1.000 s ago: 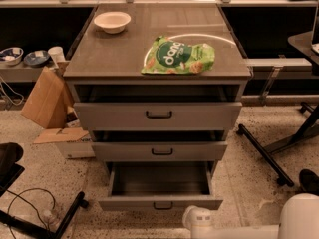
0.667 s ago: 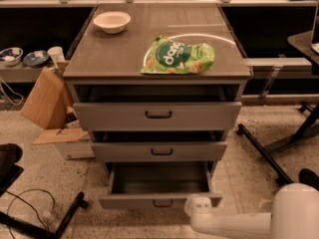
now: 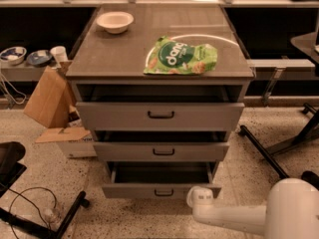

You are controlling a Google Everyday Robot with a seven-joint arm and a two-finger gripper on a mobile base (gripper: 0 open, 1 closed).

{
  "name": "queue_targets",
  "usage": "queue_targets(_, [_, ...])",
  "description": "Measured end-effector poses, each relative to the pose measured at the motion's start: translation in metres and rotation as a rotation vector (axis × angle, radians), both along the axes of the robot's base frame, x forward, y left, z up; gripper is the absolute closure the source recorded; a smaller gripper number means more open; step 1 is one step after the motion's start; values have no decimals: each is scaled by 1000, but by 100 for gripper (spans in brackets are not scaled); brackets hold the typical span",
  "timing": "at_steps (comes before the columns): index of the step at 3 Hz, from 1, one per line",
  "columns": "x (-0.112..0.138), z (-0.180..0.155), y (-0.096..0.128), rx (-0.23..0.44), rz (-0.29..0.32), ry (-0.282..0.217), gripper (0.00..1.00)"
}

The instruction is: Close bottom drawer

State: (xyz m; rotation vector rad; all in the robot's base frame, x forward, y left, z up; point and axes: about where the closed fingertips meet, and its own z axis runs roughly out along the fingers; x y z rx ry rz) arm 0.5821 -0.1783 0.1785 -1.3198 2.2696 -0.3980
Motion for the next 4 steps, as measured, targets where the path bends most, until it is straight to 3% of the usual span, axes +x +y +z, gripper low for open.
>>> queue_targets(1, [0, 0, 0, 0, 0, 0, 100])
queue_targets(2, [45, 12, -10, -23, 5, -20, 100])
queue_targets(3, [47, 13, -10, -25, 7, -21, 100])
queue_targets(4, [83, 24, -11, -40, 23, -32, 100])
